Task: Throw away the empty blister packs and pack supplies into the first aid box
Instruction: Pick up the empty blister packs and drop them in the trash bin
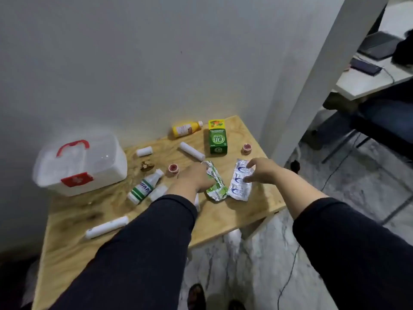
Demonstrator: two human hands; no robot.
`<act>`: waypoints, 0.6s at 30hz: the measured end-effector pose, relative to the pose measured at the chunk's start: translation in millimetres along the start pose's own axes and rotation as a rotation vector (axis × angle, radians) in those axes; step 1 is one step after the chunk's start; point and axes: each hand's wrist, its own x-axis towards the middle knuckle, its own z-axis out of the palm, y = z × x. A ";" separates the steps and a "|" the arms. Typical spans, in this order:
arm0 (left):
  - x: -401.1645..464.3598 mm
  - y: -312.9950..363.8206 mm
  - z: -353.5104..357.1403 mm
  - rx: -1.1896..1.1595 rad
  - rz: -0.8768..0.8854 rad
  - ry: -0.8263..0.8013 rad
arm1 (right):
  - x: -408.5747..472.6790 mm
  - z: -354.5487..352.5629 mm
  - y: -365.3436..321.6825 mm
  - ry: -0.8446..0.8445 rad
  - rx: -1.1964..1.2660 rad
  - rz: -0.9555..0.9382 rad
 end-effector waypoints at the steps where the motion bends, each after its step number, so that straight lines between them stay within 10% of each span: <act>1: 22.2 -3.9 6.1 0.037 -0.001 -0.042 | 17.2 13.4 6.4 -0.016 0.036 0.069; 18: 69.5 -13.9 32.3 -0.130 0.018 0.130 | 52.7 60.4 1.7 0.267 0.265 0.058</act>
